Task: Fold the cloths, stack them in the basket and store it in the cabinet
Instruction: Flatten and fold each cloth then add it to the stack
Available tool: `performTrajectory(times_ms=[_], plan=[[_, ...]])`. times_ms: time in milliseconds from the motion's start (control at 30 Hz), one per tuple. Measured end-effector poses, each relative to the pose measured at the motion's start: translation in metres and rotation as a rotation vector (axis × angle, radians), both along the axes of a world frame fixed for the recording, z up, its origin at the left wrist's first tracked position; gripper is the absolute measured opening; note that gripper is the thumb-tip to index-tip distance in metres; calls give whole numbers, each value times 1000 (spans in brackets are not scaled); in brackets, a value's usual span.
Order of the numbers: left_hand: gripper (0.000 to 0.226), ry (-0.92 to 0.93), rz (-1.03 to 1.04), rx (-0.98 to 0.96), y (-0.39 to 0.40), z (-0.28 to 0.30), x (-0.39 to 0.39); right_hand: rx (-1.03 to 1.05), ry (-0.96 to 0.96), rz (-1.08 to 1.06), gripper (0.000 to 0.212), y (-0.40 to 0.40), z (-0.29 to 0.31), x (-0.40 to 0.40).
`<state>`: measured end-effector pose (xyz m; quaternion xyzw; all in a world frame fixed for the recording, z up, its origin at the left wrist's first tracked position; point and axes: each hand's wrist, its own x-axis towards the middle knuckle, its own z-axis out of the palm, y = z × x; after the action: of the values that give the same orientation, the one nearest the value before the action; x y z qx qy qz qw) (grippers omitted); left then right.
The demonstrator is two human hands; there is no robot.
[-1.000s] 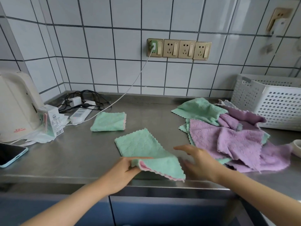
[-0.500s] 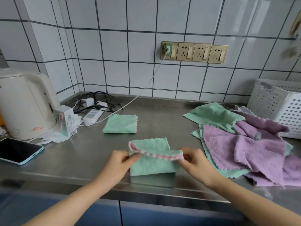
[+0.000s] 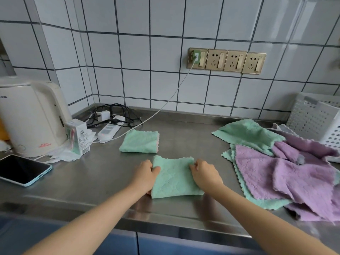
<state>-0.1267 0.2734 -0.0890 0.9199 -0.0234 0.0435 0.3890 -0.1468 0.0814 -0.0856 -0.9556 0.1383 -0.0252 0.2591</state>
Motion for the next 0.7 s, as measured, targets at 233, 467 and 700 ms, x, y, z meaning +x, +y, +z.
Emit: performTrajectory(times_ms=[233, 467, 700], plan=[[36, -60, 41, 231, 15, 5, -6, -268, -95, 48, 24, 3, 10, -14], [34, -33, -76, 243, 9, -4, -13, -425, -113, 216, 39, -2, -5, -26], [54, 269, 63, -582, -2, 5, -9, -379, -110, 176, 43, -1, -10, -29]])
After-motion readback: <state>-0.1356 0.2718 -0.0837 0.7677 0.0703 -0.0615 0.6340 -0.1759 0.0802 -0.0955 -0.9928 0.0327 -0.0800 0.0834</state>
